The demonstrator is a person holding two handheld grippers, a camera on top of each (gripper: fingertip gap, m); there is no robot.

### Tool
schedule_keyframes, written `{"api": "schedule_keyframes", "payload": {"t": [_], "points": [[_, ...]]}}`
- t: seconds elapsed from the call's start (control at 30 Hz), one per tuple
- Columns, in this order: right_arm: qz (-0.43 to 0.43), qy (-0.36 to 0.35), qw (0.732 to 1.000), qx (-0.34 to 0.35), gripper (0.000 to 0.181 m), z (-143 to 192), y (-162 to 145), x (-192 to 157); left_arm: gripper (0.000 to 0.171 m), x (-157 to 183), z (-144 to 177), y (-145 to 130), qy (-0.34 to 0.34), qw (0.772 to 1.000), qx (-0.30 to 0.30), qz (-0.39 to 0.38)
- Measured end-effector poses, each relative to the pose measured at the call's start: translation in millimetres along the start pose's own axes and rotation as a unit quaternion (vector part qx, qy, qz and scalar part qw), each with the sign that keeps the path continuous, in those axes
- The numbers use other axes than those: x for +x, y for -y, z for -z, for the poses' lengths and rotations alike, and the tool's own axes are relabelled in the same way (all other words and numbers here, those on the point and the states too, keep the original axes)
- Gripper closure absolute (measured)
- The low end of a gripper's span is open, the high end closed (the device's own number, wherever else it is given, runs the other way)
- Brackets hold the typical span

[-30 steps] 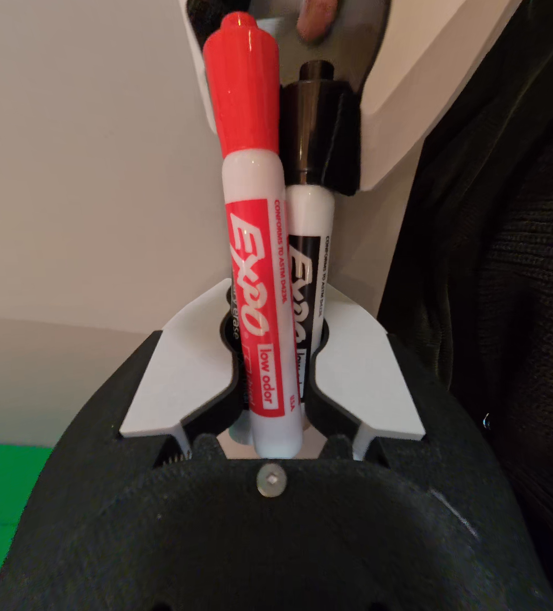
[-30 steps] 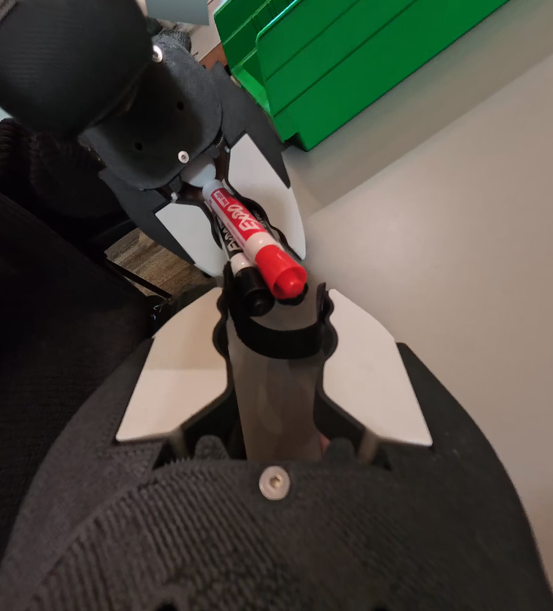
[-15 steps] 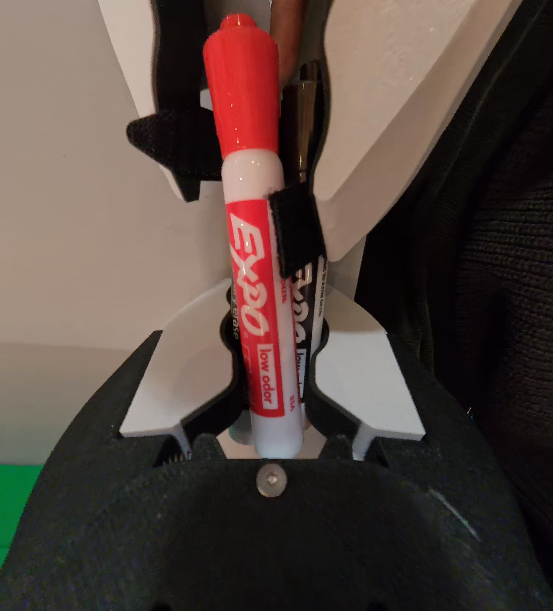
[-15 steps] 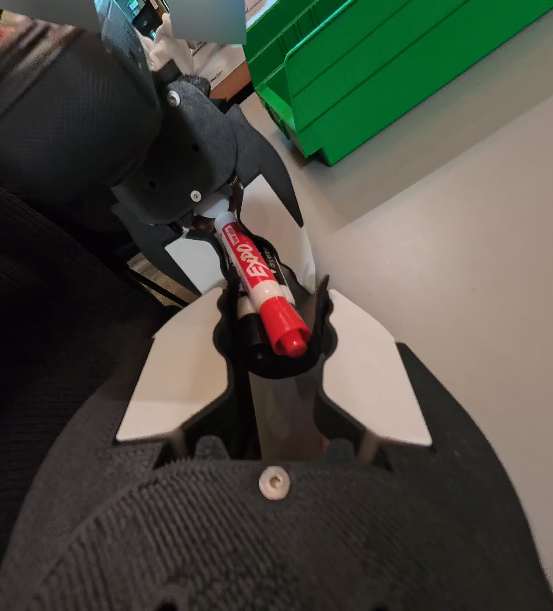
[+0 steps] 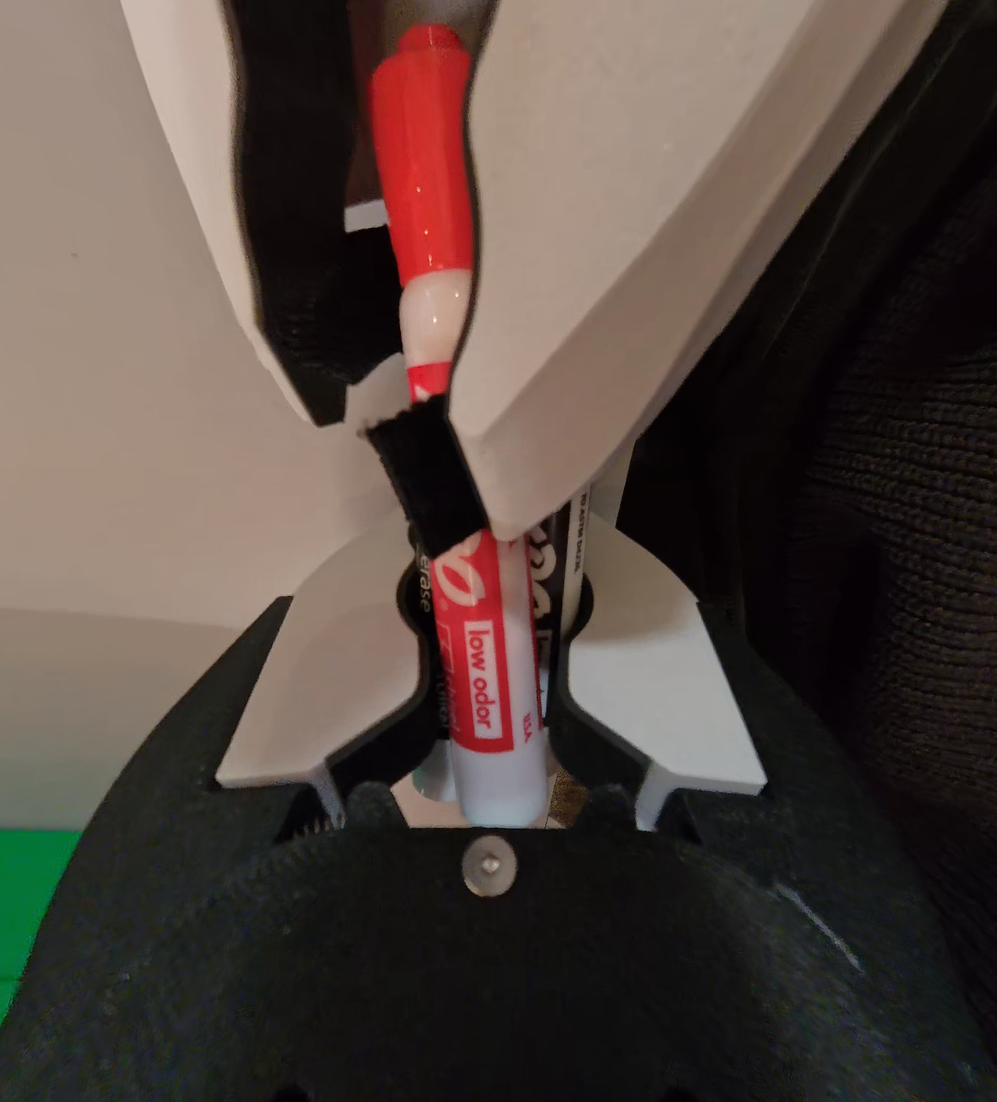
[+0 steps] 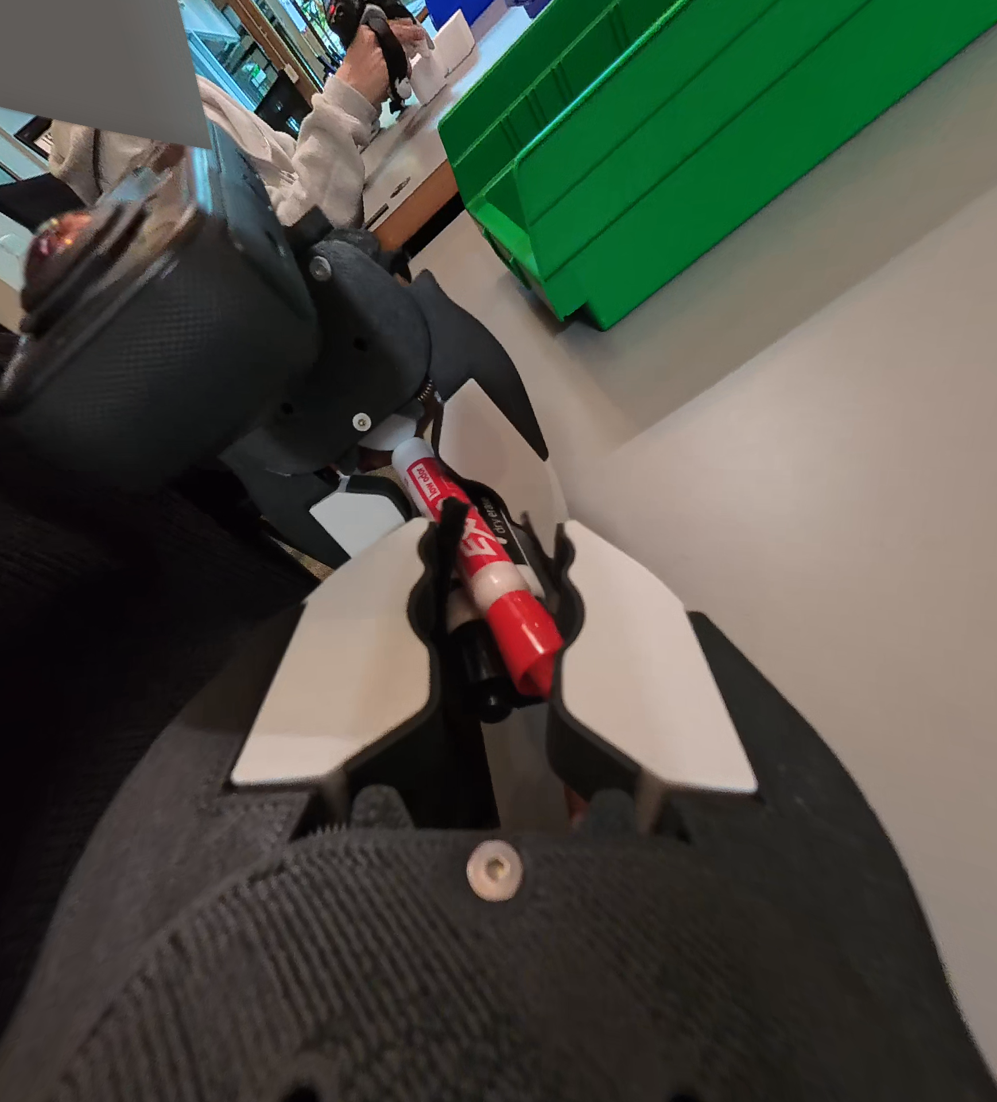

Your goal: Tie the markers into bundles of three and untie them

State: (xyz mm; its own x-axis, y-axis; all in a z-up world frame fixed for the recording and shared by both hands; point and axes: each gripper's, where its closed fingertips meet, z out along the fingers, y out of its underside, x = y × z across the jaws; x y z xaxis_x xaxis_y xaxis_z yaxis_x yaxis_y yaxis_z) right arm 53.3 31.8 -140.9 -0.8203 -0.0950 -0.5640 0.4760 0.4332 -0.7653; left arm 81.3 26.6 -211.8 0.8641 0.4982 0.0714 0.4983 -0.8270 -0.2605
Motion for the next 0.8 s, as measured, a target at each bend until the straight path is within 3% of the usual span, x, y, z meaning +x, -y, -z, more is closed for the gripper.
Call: {"api": "schedule_keyframes", "payload": {"t": [0.17,0.3,0.53,0.8], "points": [[0.003,-0.002,1.0,0.007,0.162,2.2,4.4,-2.7,0.125,0.8,0.2,-1.3,0.001,1.0,-0.004,-0.001],[0.0,-0.008,1.0,0.007,0.165,4.5,5.2,-1.8,0.125,1.6,0.2,-1.5,0.002,1.0,-0.005,-0.003],[0.005,-0.035,0.999,0.019,0.139,21.0,13.7,7.5,0.125,-1.3,2.6,-3.8,0.0,1.0,-0.003,0.004],[-0.013,-0.114,0.991,0.07,0.141,68.1,29.9,44.0,0.126,-15.5,10.9,-11.2,0.001,0.999,0.009,0.033]]}}
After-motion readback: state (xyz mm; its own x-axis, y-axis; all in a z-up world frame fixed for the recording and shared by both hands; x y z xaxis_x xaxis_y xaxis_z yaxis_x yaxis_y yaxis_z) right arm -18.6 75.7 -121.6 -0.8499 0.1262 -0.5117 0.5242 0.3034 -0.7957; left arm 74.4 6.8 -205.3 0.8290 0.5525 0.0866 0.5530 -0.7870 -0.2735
